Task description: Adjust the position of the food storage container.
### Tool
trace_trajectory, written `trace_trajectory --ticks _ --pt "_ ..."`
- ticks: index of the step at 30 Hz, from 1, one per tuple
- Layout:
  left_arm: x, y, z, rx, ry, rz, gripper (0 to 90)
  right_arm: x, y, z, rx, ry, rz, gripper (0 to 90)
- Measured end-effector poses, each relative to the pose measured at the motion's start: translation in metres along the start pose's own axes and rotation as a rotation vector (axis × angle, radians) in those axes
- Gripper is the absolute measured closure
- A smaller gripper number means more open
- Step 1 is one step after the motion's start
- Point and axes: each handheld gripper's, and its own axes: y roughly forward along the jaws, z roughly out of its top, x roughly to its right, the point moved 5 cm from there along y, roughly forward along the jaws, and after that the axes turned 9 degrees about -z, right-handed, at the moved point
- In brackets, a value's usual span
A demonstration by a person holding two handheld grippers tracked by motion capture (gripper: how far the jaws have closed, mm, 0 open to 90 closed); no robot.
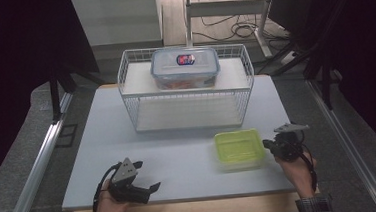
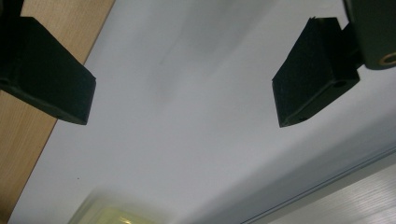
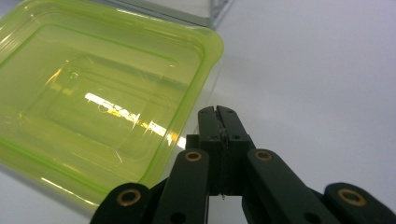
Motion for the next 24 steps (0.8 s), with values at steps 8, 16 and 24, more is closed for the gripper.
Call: trace_trajectory --ticks 8,16,24 --pt "0.000 0.000 0.000 -0.003 0.003 -0.002 6.1 -0.022 0.004 0.005 -0.001 -0.022 0.051 88.7" --pt "0.001 0.001 0.000 -0.005 0.006 -0.001 6.1 -0.045 0.009 0.011 0.005 -0.060 0.094 88.6" --pt "0.002 0.002 0.000 -0.007 0.010 -0.003 6.1 -0.067 0.012 0.016 0.007 -0.094 0.135 88.6"
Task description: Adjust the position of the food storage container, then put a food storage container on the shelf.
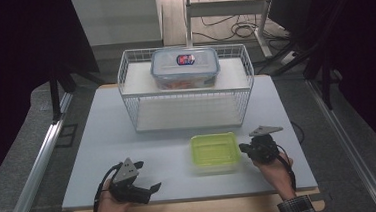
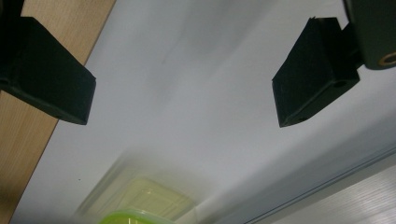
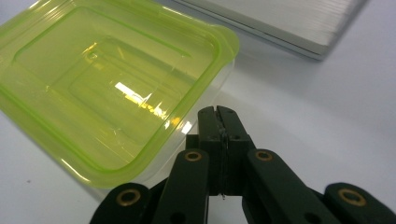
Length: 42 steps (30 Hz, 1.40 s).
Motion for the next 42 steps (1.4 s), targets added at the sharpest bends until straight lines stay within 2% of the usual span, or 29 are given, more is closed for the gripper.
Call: trace_trajectory --ticks 6,8,12,16,18,20,23,28,30,32,35,37,40,42 --pt "0.000 0.000 0.000 -0.001 0.003 0.000 6.1 -0.015 0.004 0.003 0.003 -0.041 0.018 88.5" --pt "0.000 -0.001 0.000 -0.001 0.003 0.001 6.1 -0.016 0.004 0.003 0.004 -0.055 0.014 87.3" --pt "0.000 -0.002 -0.001 0.000 0.002 0.001 6.1 -0.012 0.000 0.001 0.010 -0.048 -0.003 82.8" --pt "0.000 -0.001 -0.001 -0.003 0.002 0.000 6.1 -0.005 -0.007 -0.003 0.029 -0.035 -0.032 72.9" --pt "0.000 -0.001 -0.001 -0.004 0.004 0.001 6.1 -0.001 -0.011 -0.005 0.037 -0.028 -0.043 63.2" --pt "0.001 -0.001 -0.001 -0.005 0.004 0.001 6.1 0.002 -0.012 -0.008 0.032 -0.009 -0.045 54.7" --pt "0.001 -0.001 -0.001 -0.006 0.005 0.003 6.1 0.006 -0.014 -0.008 0.042 0.019 -0.036 46.7" --pt "0.000 -0.001 -0.002 -0.005 0.003 0.001 6.1 0.007 -0.018 -0.005 0.081 0.052 -0.011 37.8" --pt "0.000 -0.001 -0.002 -0.005 0.003 0.001 6.1 0.006 -0.018 -0.003 0.086 0.087 0.013 35.3" --pt "0.000 -0.002 -0.002 -0.005 0.005 0.002 6.1 0.006 -0.019 -0.002 0.094 0.137 0.050 35.1" --pt "0.001 -0.001 -0.002 -0.007 0.007 0.003 6.1 0.004 -0.020 -0.001 0.095 0.156 0.065 35.7" --pt "0.001 0.000 -0.002 -0.009 0.007 0.003 6.1 0.003 -0.019 0.000 0.089 0.167 0.087 38.8" --pt "0.000 0.000 -0.002 -0.011 0.005 0.003 6.1 0.000 -0.015 0.001 0.074 0.215 0.142 44.1" --pt "0.000 0.001 -0.002 -0.012 0.004 0.002 6.1 -0.001 -0.011 0.002 0.059 0.240 0.156 47.1"
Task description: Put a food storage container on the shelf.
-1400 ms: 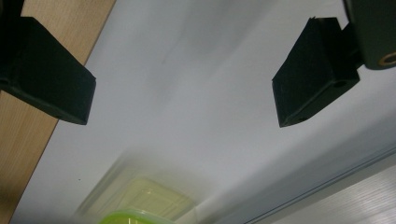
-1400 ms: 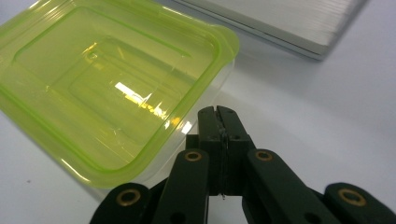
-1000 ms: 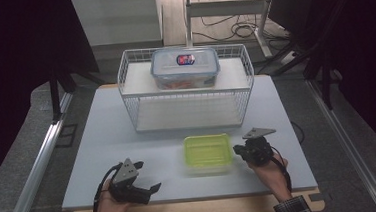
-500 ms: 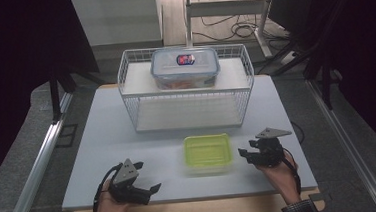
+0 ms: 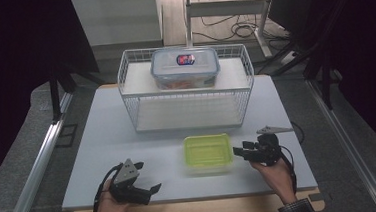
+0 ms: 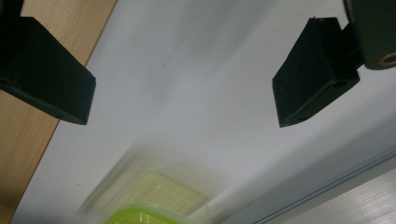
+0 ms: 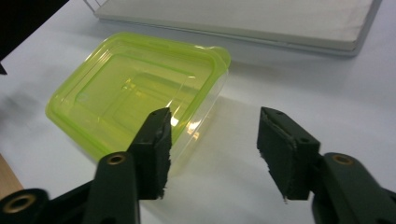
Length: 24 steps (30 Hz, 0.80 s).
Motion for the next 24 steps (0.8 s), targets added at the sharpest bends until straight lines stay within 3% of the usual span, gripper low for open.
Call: trace_trajectory --ticks 5,13,15,18,20,24 --pt "0.000 0.001 0.000 -0.003 -0.001 0.001 6.1 -0.003 0.011 0.003 -0.031 0.093 0.071 53.6" --pt "0.000 0.001 0.000 -0.006 0.002 0.002 6.1 -0.007 0.030 0.001 -0.113 0.195 0.123 66.3" --pt "-0.001 0.002 0.000 -0.006 0.001 0.003 6.2 -0.006 0.031 0.001 -0.125 0.243 0.147 70.1" --pt "0.000 0.002 0.000 -0.009 0.002 0.003 6.1 -0.005 0.032 0.001 -0.121 0.294 0.225 77.4" --pt "0.000 0.002 0.000 -0.009 0.002 0.006 6.1 -0.006 0.032 0.001 -0.124 0.309 0.253 79.2" --pt "-0.002 0.001 0.000 -0.001 -0.003 0.011 6.1 -0.007 0.031 0.002 -0.134 0.314 0.256 79.9"
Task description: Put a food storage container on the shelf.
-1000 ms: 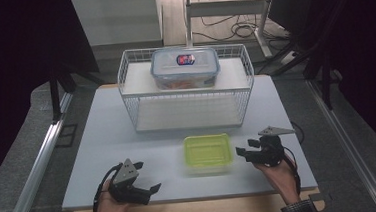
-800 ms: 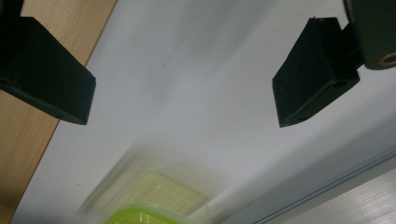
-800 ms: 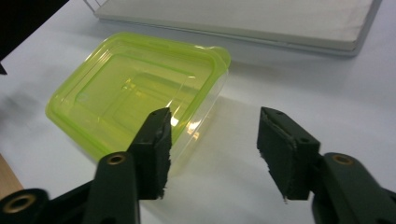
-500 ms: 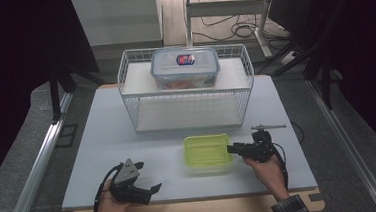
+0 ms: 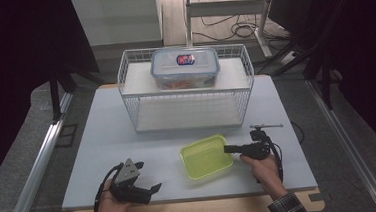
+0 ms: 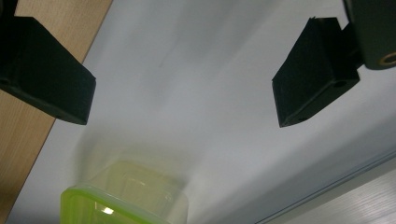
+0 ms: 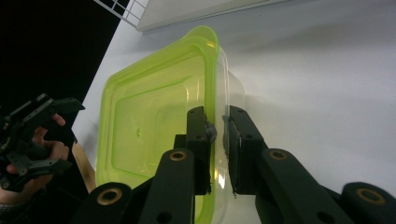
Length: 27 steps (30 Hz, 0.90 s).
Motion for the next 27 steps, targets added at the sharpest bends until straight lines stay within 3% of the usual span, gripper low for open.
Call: trace_trajectory --ticks 6,27 --pt "-0.001 -0.002 0.000 0.008 -0.005 0.005 6.1 0.002 -0.009 0.004 0.017 0.050 0.052 80.0" --pt "-0.002 0.000 -0.002 -0.002 -0.022 -0.009 4.8 -0.028 -0.046 0.032 0.130 -0.016 0.077 79.8"
